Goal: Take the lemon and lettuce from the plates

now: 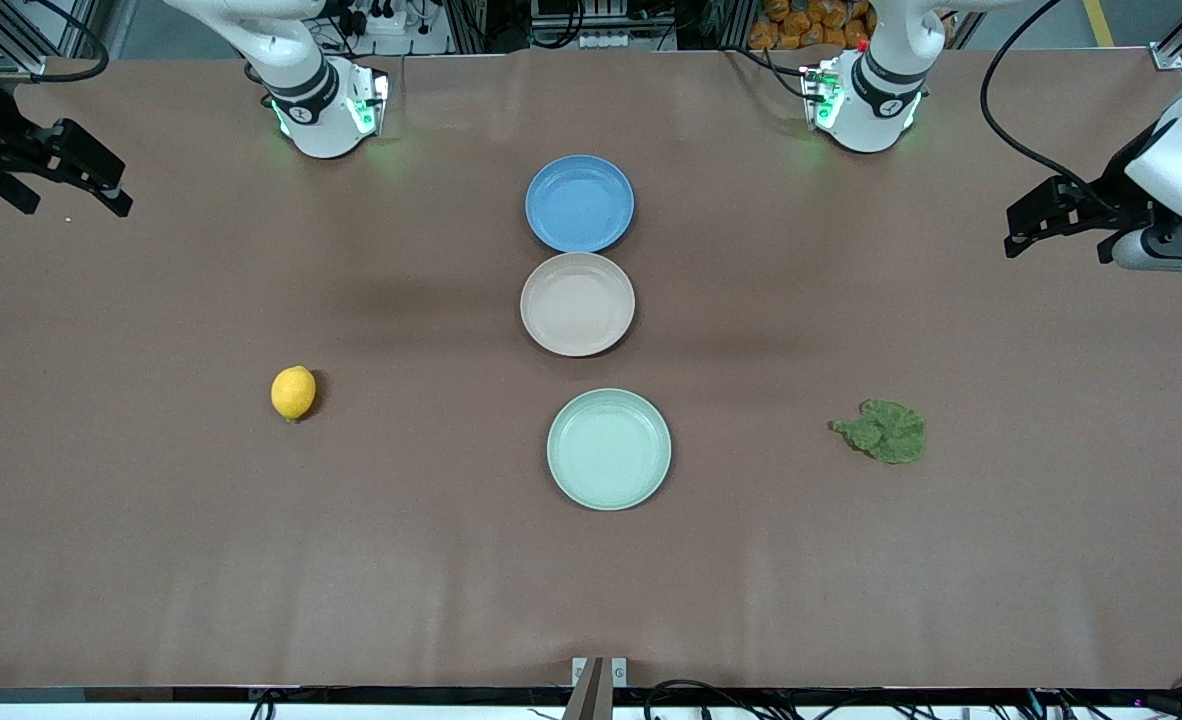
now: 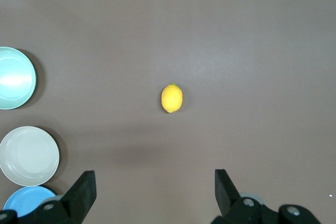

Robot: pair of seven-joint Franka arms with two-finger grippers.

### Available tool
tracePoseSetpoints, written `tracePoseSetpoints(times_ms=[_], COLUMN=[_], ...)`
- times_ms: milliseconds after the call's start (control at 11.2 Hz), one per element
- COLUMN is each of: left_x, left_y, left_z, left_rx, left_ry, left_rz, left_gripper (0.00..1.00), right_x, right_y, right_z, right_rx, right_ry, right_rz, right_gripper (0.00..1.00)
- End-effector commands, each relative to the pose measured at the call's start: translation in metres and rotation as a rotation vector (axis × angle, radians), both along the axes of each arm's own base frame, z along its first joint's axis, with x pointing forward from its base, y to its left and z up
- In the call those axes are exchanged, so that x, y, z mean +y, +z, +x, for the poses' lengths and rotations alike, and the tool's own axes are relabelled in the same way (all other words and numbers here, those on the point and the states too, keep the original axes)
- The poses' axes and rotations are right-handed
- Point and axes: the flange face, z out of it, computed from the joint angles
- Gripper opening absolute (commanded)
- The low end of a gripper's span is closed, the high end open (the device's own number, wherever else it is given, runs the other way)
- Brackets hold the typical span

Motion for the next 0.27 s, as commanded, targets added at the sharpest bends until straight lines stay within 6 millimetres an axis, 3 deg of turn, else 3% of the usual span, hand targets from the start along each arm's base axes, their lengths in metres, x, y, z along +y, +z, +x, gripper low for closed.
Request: tracePoseSetpoints(times_ms=[0, 178], left_x=[0.0007, 0.0007], left_y=[0.0061, 0.0061], left_z=[-0.0058, -0.0058], left_rx=[-0.003, -0.003], left_ry=[-0.025, -0.025], left_rz=[0.022, 0.022], left_gripper=[1.00, 1.00], right_x=[-0.0031, -0.0023], right_y=[0.0028, 0.0004], right_z=[-0.0010, -0.0037], right_rx=[0.014, 0.040], right_ry=[0.024, 0.050], right_rz=[0.018, 0.016], right_gripper=[1.00, 1.00])
